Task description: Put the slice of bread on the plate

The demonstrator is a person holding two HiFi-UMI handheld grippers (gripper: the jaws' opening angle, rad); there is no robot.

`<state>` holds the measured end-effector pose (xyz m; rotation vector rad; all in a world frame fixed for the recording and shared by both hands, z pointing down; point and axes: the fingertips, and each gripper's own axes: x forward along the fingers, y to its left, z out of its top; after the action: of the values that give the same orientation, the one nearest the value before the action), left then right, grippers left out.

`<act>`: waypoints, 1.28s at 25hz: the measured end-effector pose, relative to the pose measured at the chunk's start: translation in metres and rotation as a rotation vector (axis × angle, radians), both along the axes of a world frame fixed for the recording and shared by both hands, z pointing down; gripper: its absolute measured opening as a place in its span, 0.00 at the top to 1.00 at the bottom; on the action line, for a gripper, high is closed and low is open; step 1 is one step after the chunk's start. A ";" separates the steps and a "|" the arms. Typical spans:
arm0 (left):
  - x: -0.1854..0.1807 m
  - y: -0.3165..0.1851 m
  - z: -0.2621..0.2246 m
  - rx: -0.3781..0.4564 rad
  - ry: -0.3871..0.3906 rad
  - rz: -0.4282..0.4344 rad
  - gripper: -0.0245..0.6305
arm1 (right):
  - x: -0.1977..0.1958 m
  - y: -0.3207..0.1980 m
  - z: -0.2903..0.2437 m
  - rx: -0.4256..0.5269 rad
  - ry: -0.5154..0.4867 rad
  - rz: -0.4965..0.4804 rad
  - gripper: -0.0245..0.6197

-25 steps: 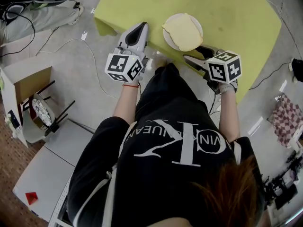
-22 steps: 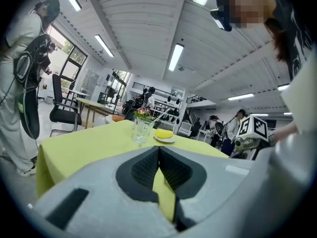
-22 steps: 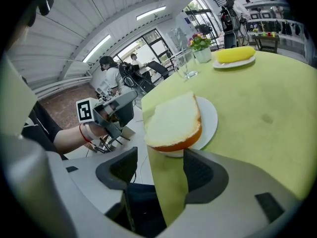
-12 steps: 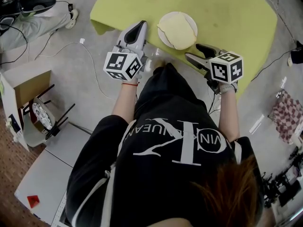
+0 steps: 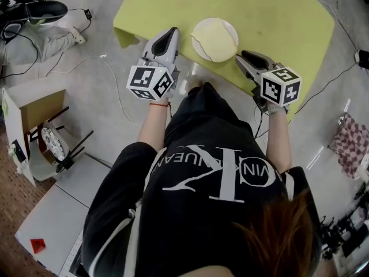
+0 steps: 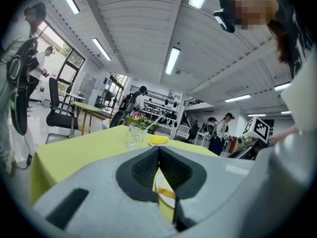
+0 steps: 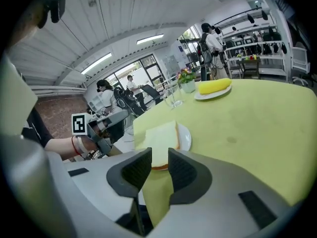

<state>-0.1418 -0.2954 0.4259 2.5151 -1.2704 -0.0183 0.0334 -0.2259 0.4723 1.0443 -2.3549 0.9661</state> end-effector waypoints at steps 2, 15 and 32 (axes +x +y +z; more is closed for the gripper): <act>-0.001 -0.001 -0.005 0.012 -0.001 -0.006 0.95 | 0.003 -0.004 -0.005 0.026 -0.003 0.010 0.83; -0.019 -0.006 -0.030 0.063 -0.014 -0.063 0.95 | 0.018 -0.034 -0.032 0.201 -0.008 0.118 0.96; -0.030 -0.011 -0.062 0.142 -0.055 -0.090 0.95 | 0.030 -0.054 -0.085 0.474 -0.021 0.184 0.96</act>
<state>-0.1719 -0.3069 0.3637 2.5907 -1.4519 -0.0624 0.0634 -0.2794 0.3877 1.4482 -2.6077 0.4792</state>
